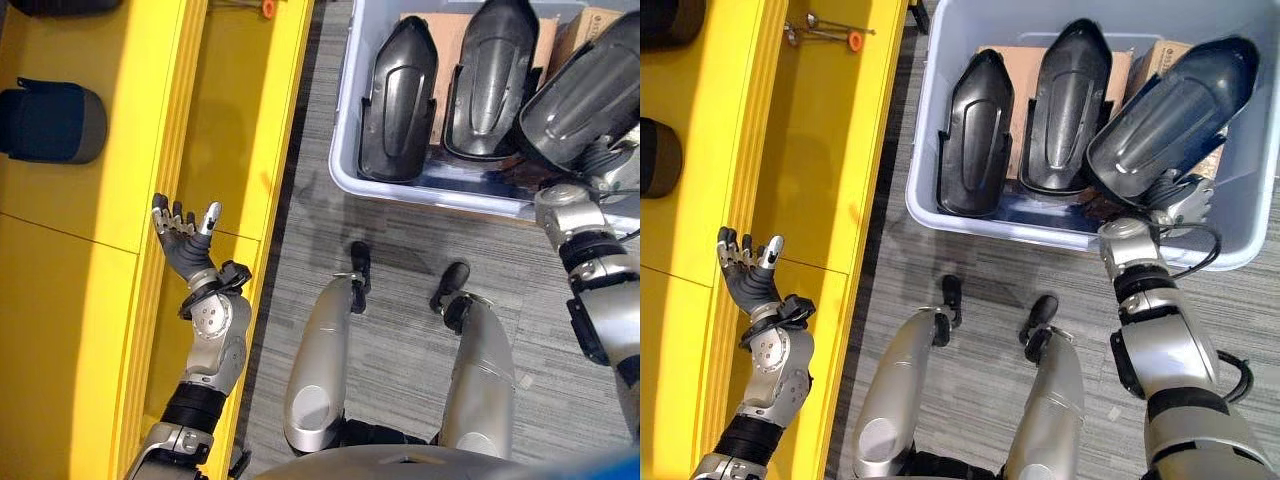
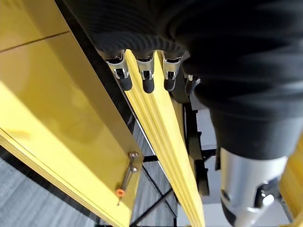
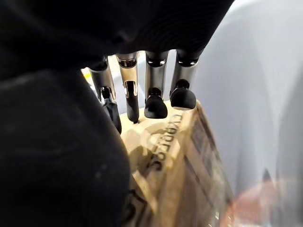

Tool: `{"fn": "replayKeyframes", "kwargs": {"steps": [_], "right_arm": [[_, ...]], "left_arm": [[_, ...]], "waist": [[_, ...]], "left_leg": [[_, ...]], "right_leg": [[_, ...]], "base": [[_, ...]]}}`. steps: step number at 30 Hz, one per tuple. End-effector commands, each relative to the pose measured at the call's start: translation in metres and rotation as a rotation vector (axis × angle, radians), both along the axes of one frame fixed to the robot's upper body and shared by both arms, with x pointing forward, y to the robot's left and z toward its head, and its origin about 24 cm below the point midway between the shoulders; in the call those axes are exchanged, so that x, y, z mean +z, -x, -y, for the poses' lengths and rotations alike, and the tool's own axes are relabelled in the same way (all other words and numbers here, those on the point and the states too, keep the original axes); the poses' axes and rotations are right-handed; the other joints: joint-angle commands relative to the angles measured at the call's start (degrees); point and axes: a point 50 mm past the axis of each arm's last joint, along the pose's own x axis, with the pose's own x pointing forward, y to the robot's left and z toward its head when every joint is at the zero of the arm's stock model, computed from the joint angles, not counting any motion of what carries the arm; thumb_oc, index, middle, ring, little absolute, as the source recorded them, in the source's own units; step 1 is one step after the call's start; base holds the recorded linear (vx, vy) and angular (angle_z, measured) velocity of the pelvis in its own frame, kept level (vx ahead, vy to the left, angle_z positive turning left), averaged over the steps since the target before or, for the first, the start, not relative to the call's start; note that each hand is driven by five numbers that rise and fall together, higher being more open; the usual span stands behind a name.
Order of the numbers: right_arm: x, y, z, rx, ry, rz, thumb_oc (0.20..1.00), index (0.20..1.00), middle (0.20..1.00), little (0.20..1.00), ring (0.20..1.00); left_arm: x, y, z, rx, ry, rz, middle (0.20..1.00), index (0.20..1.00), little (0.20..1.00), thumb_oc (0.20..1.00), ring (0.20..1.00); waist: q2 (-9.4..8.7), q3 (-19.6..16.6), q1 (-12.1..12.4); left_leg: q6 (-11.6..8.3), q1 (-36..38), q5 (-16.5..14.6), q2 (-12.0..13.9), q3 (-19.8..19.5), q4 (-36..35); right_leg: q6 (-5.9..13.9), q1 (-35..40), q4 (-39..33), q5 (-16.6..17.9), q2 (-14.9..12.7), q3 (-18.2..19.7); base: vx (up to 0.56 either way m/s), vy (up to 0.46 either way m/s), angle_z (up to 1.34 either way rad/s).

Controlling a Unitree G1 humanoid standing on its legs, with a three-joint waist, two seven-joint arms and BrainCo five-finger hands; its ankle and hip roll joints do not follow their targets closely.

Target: Move parts from the plastic box to the shelf.

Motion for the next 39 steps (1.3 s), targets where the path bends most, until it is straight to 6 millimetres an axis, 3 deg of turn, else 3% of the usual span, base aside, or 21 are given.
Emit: {"fn": "replayKeyframes", "kwargs": {"steps": [1,8,17,22,28,33,39], "right_arm": [[0.02,0.004,0.004,-0.038,0.125,0.121,0.2,0.2,0.2,0.2,0.2],[0.015,0.006,0.0,-0.009,0.206,0.092,0.2,0.2,0.2,0.2,0.2],[0.009,0.002,-0.004,0.114,0.112,0.094,0.2,0.2,0.2,0.2,0.2],[0.021,-0.011,-0.035,0.403,0.039,0.205,0.2,0.2,0.2,0.2,0.2],[0.023,-0.013,-0.065,0.586,0.048,0.228,0.2,0.2,0.2,0.2,0.2],[0.009,-0.011,-0.072,0.585,-0.029,0.188,0.2,0.2,0.2,0.2,0.2],[0.018,-0.019,-0.075,0.597,-0.06,0.21,0.2,0.2,0.2,0.2,0.2]], "left_arm": [[0.009,0.011,-0.005,0.03,0.001,0.086,1.0,1.0,1.0,1.0,1.0],[0.008,0.008,-0.007,0.053,-0.008,0.062,1.0,1.0,1.0,1.0,1.0],[0.01,0.004,-0.007,0.079,-0.023,0.053,1.0,1.0,1.0,1.0,1.0],[0.006,0.007,-0.011,0.116,-0.026,0.011,1.0,1.0,1.0,1.0,1.0],[0.005,0.01,-0.016,0.143,-0.047,-0.013,1.0,1.0,1.0,1.0,1.0],[0.0,0.013,-0.015,0.152,-0.058,-0.042,1.0,1.0,1.0,1.0,1.0],[0.0,0.008,-0.012,0.128,-0.07,-0.048,1.0,1.0,1.0,1.0,1.0]], "waist": [[-0.08,-1.0,-0.7],[-1.24,-1.0,-2.2],[-2.43,-1.0,-2.4],[-3.29,-1.0,-2.2],[-3.79,-2.8,-2.4],[-4.16,-4.7,-2.0],[-3.45,-4.1,-1.1]], "left_leg": [[-3.26,3.6,2.3,0.4,-3.5,-6.0],[-3.56,10.8,2.9,0.5,-3.0,-8.9],[-3.76,15.4,3.4,0.8,-3.3,-10.5],[-4.05,19.8,4.1,0.8,-3.6,-12.2],[-4.03,22.3,6.0,1.4,-3.4,-14.6],[-4.45,24.3,6.6,2.1,-4.0,-16.0],[-4.41,23.1,6.8,1.8,-4.8,-15.5]], "right_leg": [[4.49,4.1,1.0,0.1,-1.7,2.4],[5.19,10.8,-2.9,1.2,-1.1,3.2],[5.19,15.6,-4.4,1.2,-1.1,2.7],[4.98,19.8,-5.6,1.2,-1.3,2.1],[4.32,22.1,-7.6,2.4,-1.0,1.5],[4.08,24.8,-9.1,2.5,-0.7,0.7],[4.02,23.3,-7.3,2.3,-1.0,0.5]], "base": [[0.01,-0.001,-0.09],[0.03,-0.011,-0.14],[0.01,-0.014,0.0],[0.03,-0.026,0.01],[0.05,0.0,0.01],[0.11,-0.024,0.05],[0.01,0.001,0.01]]}}
